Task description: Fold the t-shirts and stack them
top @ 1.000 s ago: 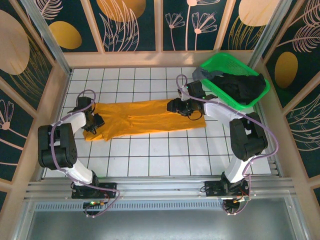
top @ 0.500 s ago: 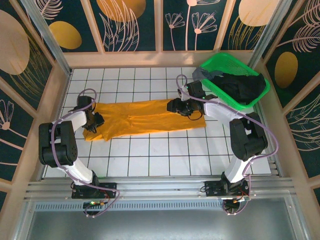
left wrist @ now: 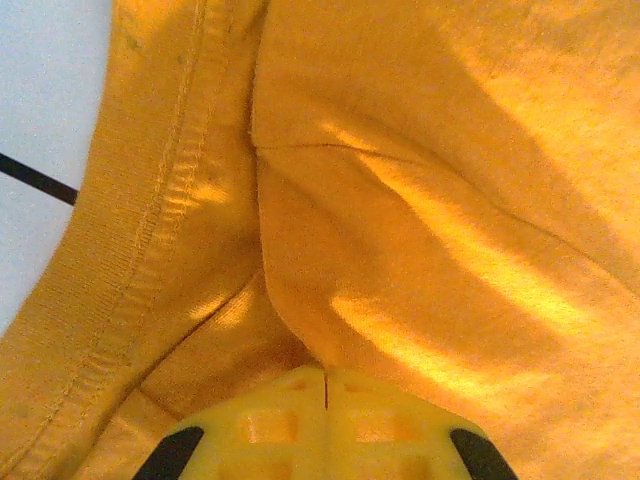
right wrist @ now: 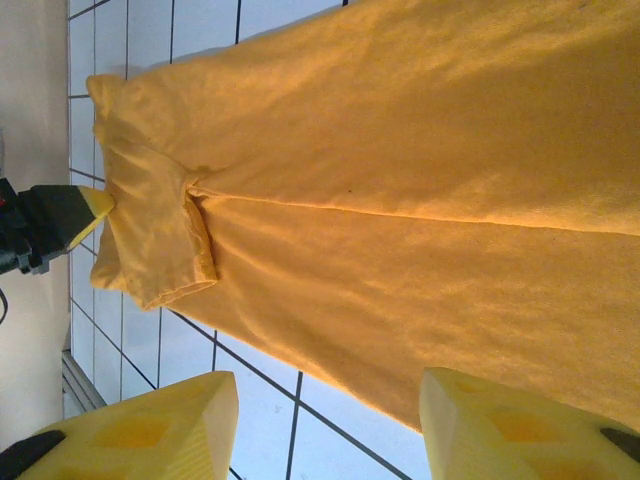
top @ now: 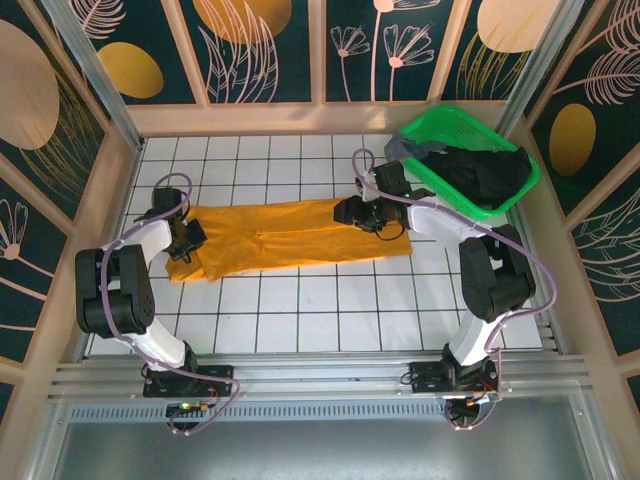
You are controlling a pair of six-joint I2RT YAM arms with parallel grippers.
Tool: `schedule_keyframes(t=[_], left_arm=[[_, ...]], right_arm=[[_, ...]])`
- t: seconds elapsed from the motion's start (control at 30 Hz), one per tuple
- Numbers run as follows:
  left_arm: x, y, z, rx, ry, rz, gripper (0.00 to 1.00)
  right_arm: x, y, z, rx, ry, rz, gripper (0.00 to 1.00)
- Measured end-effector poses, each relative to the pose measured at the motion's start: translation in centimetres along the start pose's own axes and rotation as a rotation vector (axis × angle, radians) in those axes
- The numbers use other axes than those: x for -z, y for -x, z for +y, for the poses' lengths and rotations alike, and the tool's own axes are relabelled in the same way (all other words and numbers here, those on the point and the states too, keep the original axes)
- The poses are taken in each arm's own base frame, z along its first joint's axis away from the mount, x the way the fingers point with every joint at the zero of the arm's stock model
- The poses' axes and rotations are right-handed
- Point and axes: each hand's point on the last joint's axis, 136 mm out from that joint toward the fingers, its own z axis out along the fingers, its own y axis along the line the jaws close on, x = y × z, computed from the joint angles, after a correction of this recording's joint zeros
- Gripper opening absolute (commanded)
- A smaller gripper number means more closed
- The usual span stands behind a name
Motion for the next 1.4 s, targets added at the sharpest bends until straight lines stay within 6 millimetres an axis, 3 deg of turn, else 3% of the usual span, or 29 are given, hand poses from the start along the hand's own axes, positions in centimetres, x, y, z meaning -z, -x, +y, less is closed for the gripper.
schedule_keyframes(t=[0.4, 0.6, 0.73, 0.8, 0.83, 0.93, 1.07, 1.17, 1.23, 1.4], left_arm=[[2.3, 3.9, -1.8, -0.010, -0.016, -0.061, 0.00], [0.3, 4.2, -1.1, -0.026, 0.043, -0.024, 0.05], [-1.6, 3.2, 0.3, -0.037, 0.113, 0.029, 0.20], [-2.2, 3.1, 0.9, -0.038, 0.153, 0.042, 0.37], [-2.3, 3.2, 1.2, -0.035, 0.168, 0.038, 0.41], [-1.5, 3.9, 1.6, -0.019, 0.202, 0.006, 0.42], [2.2, 4.8, 0.6, 0.058, 0.141, -0.083, 0.33], [4.7, 3.6, -0.9, 0.134, 0.045, -0.111, 0.29], [4.9, 1.8, -2.5, 0.167, -0.017, -0.090, 0.27], [1.3, -3.7, -5.1, 0.240, -0.079, 0.078, 0.25]], right_arm=[[0.0, 0.1, -0.1, -0.001, -0.002, -0.002, 0.51], [0.2, 0.3, -0.4, -0.007, -0.010, -0.010, 0.51], [0.5, 0.9, -1.2, -0.018, -0.032, -0.032, 0.50], [0.9, 1.5, -2.0, -0.031, -0.050, -0.050, 0.48], [1.1, 1.8, -2.5, -0.036, -0.061, -0.060, 0.47], [2.1, 2.8, -4.5, -0.055, -0.118, -0.099, 0.41], [3.5, 4.0, -7.6, -0.071, -0.221, -0.136, 0.33], [3.6, 5.6, -9.1, -0.050, -0.294, -0.154, 0.26], [3.0, 6.5, -10.3, -0.033, -0.338, -0.150, 0.24], [1.0, 6.8, -14.3, -0.029, -0.459, -0.097, 0.21]])
